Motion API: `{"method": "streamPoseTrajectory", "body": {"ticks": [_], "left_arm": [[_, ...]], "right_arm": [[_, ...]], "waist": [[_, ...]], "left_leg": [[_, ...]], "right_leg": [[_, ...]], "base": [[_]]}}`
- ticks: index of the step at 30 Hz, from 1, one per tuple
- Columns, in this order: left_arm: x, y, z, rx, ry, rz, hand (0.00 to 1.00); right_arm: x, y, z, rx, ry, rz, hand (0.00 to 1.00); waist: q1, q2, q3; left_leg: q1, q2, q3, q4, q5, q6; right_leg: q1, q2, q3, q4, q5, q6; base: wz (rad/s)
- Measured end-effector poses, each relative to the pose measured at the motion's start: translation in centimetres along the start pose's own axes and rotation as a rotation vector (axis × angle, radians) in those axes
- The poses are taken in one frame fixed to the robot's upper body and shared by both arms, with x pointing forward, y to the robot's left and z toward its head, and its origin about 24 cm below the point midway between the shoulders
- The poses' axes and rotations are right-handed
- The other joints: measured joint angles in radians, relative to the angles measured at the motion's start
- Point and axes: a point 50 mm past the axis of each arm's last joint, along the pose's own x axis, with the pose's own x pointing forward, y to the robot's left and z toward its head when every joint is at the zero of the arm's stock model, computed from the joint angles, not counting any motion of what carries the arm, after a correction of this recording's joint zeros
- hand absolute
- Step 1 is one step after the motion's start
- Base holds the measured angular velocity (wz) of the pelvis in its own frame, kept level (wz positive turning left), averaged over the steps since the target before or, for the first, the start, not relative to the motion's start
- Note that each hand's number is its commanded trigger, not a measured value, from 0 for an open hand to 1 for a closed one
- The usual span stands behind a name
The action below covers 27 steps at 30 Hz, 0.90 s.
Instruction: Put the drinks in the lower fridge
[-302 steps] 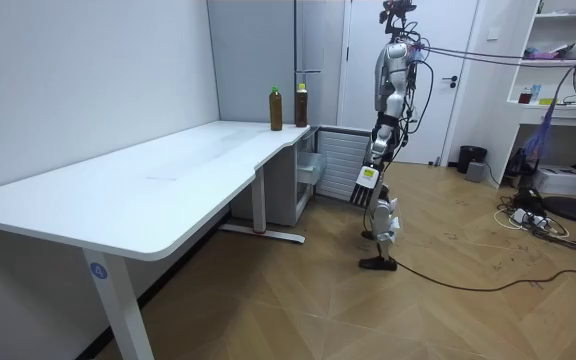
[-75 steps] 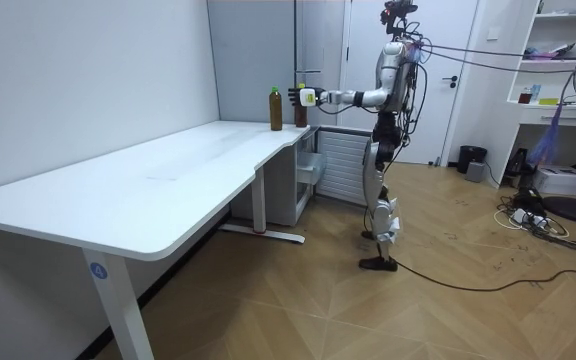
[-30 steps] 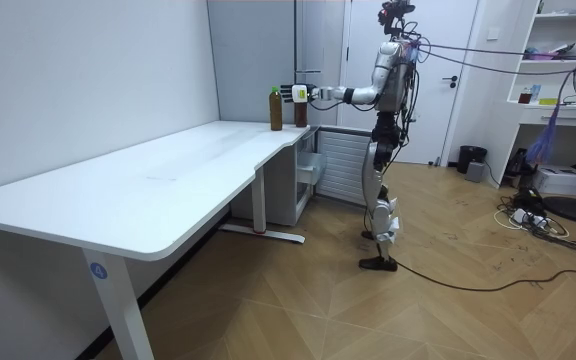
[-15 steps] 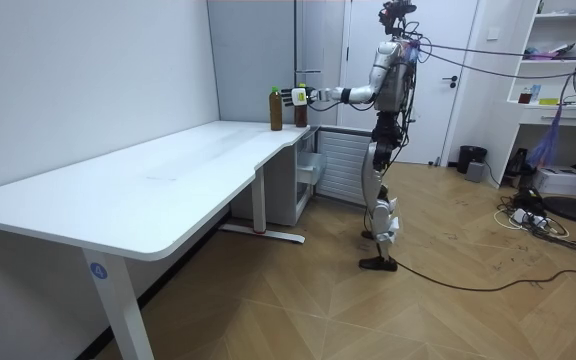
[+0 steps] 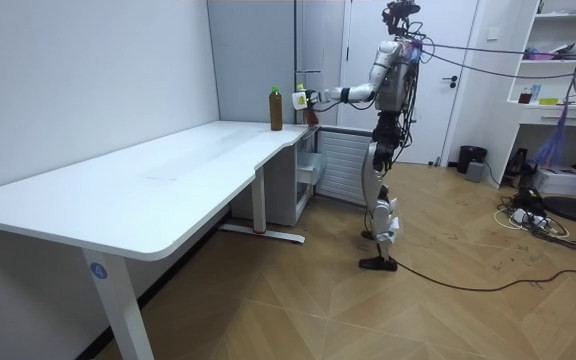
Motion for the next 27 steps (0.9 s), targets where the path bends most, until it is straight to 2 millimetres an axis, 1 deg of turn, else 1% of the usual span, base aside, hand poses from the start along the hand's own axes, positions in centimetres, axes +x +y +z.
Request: {"method": "streamPoseTrajectory", "body": {"ticks": [5,11,15,17,18,22,26,27], "left_arm": [[0.0,0.0,-0.2,0.007,0.017,0.003,1.0],[0.0,0.1,-0.3,0.009,0.031,0.009,1.0],[0.0,0.1,-0.2,0.019,0.031,0.019,1.0],[0.0,0.0,0.2,0.022,0.017,0.024,1.0],[-0.1,-0.2,0.7,0.026,-0.005,0.019,1.0],[-0.2,-0.9,2.2,0.032,-0.07,0.001,1.0],[-0.3,-1.2,2.6,0.036,-0.088,-0.01,1.0],[-0.3,-1.4,2.7,0.038,-0.092,-0.016,1.0]], "right_arm": [[0.0,0.0,0.0,0.0,0.001,-0.001,0.0],[0.0,-0.1,0.3,-0.004,-0.006,-0.004,0.0],[0.0,-0.1,0.3,-0.004,-0.002,-0.004,0.0],[0.0,-0.1,0.3,0.004,0.0,-0.002,0.0],[0.0,-0.2,0.4,0.007,0.001,-0.004,0.0],[0.0,-0.1,0.8,0.01,-0.012,-0.006,0.0],[-0.1,-0.2,1.5,-0.005,-0.034,-0.027,0.0],[-0.1,-0.2,1.6,0.002,-0.042,-0.028,0.0]], "waist": [[-0.005,0.0,-0.0002],[-0.006,0.0,-0.0003],[0.006,-0.003,-0.0004],[0.017,-0.005,-0.001],[0.021,-0.007,-0.0008],[0.041,-0.02,-0.0002],[0.046,-0.025,0.0018],[0.055,-0.025,0.0019]], "left_leg": [[-0.013,0.0,-0.003,0.0,0.0,0.0],[-0.017,0.0,-0.004,-0.003,0.0,0.0],[-0.019,0.0,-0.004,-0.003,0.0,0.0],[-0.025,0.0,-0.005,-0.003,0.0,0.0],[-0.032,0.0,-0.014,-0.003,0.0,0.0],[-0.039,0.0,-0.029,-0.003,0.0,0.0],[-0.042,0.0,-0.041,-0.003,0.0,0.0],[-0.043,0.0,-0.047,-0.003,0.0,0.0]], "right_leg": [[-0.004,0.0,-0.008,-0.007,0.0,0.0],[-0.013,0.0,-0.005,-0.006,0.0,0.0],[-0.018,0.0,-0.003,-0.005,0.0,0.0],[-0.024,0.0,-0.004,-0.005,0.0,0.0],[-0.031,0.0,-0.005,-0.003,0.001,0.0],[-0.028,0.0,-0.024,-0.003,0.001,0.0],[-0.02,-0.002,-0.045,-0.006,0.001,0.0],[-0.016,-0.003,-0.056,-0.006,0.001,0.0]], "base": [[0.03],[-0.01],[-0.02],[0.0],[0.07],[0.13],[0.17],[0.16]]}}
